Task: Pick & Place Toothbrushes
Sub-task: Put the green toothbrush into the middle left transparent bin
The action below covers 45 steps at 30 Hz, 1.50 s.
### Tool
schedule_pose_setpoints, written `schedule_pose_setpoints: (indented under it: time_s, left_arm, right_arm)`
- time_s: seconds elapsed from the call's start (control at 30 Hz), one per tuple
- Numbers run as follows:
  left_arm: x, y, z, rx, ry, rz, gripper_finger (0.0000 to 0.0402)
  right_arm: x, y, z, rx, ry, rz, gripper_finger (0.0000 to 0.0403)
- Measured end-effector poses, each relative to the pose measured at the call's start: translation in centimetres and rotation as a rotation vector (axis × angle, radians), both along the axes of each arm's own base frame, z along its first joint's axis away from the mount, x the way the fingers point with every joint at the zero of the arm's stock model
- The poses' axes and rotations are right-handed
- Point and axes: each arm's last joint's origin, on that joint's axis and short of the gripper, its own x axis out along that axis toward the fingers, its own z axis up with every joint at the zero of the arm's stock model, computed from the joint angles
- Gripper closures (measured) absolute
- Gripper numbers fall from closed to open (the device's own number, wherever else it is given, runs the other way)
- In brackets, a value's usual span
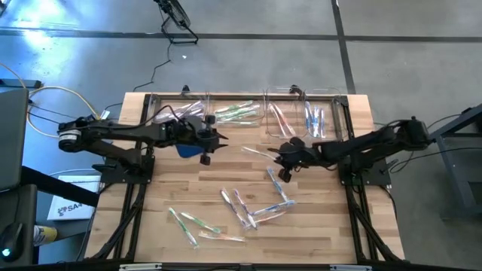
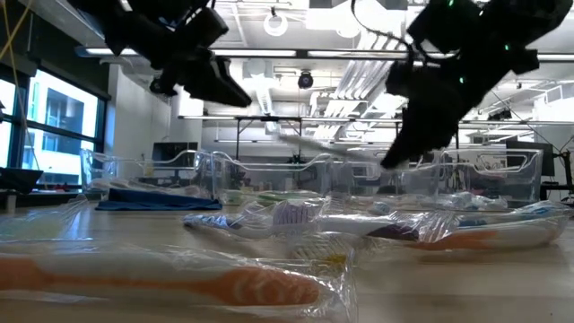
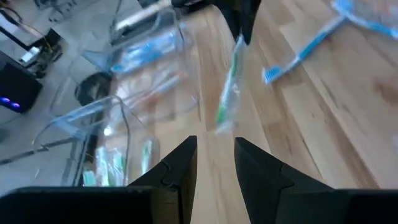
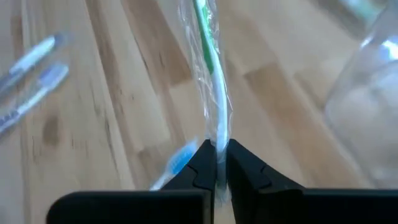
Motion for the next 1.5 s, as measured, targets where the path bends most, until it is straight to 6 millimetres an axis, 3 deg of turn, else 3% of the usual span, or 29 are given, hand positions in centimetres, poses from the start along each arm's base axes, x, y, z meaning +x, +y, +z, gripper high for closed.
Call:
schedule_pose_setpoints:
  time_s: [0.27, 0.43, 1.0, 1.23, 1.5]
  left_arm:
    - [-0.4, -0.1, 2.8, -0.037, -0.219, 0.014, 0.0298]
    - [-0.1, -0.4, 3.9, -0.121, -0.349, -0.073, 0.0298]
    - [1.2, -0.5, 5.3, -0.31, -0.604, -0.184, 0.0298]
    - [2.4, -0.6, 4.6, -0.341, -0.643, -0.242, 0.0296]
    - [2.5, -0.6, 4.7, -0.303, -0.665, -0.247, 0.0247]
  right_arm:
    - [0.2, -0.2, 5.4, -0.124, -0.237, 0.003, 0.039]
    - [0.5, -0.2, 7.3, -0.196, -0.315, 0.045, 0.039]
    - [1.1, 1.0, 9.3, -0.32, -0.494, 0.138, 0.039]
    - [1.1, 1.0, 9.3, -0.32, -0.495, 0.137, 0.039]
    - [1.1, 1.0, 9.3, -0.324, -0.493, 0.14, 0.039]
